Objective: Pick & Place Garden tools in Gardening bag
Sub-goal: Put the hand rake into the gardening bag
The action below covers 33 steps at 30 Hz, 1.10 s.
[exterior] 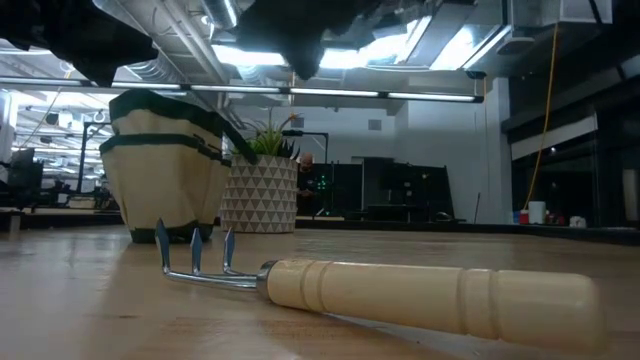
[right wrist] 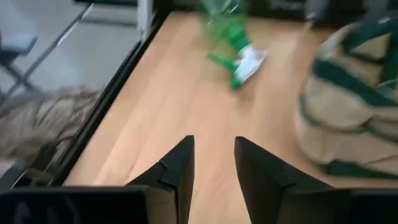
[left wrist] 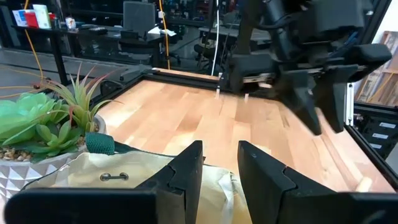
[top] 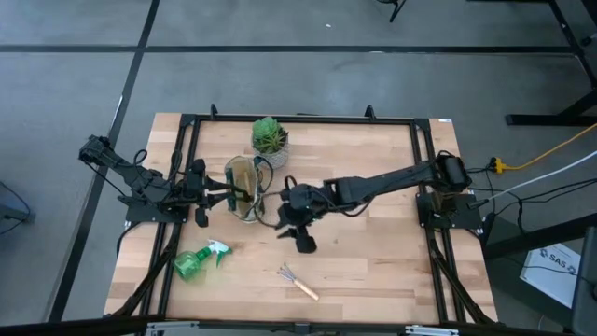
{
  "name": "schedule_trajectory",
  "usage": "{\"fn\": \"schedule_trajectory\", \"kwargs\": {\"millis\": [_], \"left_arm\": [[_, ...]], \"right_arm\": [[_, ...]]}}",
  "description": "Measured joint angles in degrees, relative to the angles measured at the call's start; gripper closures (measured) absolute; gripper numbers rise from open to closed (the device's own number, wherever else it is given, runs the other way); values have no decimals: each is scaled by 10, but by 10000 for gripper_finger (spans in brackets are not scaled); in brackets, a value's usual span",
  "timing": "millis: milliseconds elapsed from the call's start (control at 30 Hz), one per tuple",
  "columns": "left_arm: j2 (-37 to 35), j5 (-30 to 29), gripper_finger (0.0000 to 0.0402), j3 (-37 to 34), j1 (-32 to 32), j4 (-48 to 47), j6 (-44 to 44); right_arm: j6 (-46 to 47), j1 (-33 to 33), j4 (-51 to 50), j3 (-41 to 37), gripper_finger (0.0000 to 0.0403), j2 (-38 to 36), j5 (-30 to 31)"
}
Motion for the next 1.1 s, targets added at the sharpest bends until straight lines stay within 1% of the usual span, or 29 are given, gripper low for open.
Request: {"fn": "schedule_trajectory", "kwargs": {"millis": [133, 200, 333, 533, 700, 800, 900, 967, 1100], "left_arm": [[0, 0, 304, 0, 0, 0, 0], [0, 0, 304, 0, 0, 0, 0], [0, 0, 304, 0, 0, 0, 0], [0, 0, 304, 0, 0, 0, 0], [0, 0, 304, 0, 0, 0, 0], [0, 0, 304, 0, 0, 0, 0], [0, 0, 304, 0, 0, 0, 0], [0, 0, 304, 0, 0, 0, 0], [0, 0, 304, 0, 0, -1, 0]], "right_arm": [[-32, 19, -71, 0, 286, -10, 0], [-50, 28, -90, 0, 286, -11, -3], [-68, 41, -132, 0, 286, -11, -30], [-64, 51, -163, 0, 286, -11, -36], [-41, 52, -197, -8, 286, -12, -36], [-11, 53, -178, -57, 286, -25, -35], [35, 56, -110, -133, 286, -54, -22], [64, 62, -44, -189, 286, -74, -10], [103, 74, 94, -290, 286, -125, -4]]}}
